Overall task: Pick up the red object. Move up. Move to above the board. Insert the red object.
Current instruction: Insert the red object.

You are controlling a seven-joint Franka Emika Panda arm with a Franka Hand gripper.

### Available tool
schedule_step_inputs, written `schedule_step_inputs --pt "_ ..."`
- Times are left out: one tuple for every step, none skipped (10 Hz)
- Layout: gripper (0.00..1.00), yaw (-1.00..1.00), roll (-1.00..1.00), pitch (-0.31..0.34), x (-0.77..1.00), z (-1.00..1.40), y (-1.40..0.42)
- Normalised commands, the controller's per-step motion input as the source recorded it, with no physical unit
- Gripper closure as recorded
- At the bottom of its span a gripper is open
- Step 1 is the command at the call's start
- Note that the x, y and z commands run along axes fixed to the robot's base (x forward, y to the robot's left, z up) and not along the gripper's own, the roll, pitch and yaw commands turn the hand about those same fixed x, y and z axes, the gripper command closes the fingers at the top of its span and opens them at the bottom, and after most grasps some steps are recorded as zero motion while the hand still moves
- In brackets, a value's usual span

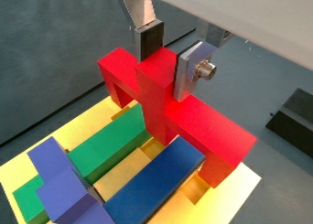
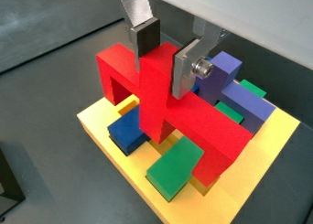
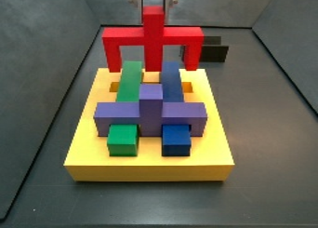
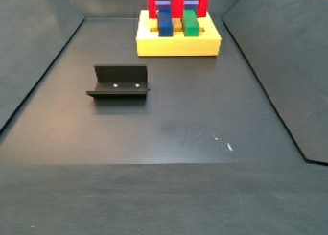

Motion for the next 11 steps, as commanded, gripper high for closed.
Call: schedule_step_inputs --pt "1.00 0.00 0.00 -0.004 0.03 -0.18 -0.04" --pt "1.00 0.00 -0.01 0.000 0.04 -0.19 0.00" --pt "1.00 0.00 0.00 0.000 0.01 -0.18 0.00" --pt "1.00 0.00 0.00 0.000 0.00 -0.18 -0.01" --pt "1.00 0.00 -0.01 -0.003 0.00 -0.19 -0.02" --pt "1.00 0.00 -0.01 -0.001 0.00 -0.19 0.00" --pt "1.00 0.00 -0.02 -0.006 0.08 -0.14 -0.06" --pt "1.00 0.00 -0.07 -0.050 0.11 -0.15 -0.07" --pt "1.00 0.00 -0.12 -0.061 0.16 -0.11 -0.13" --pt "1.00 0.00 -0.11 -0.079 0.05 -0.17 -0.10" --pt "1.00 -0.02 -0.10 -0.081 0.00 -0.23 0.00"
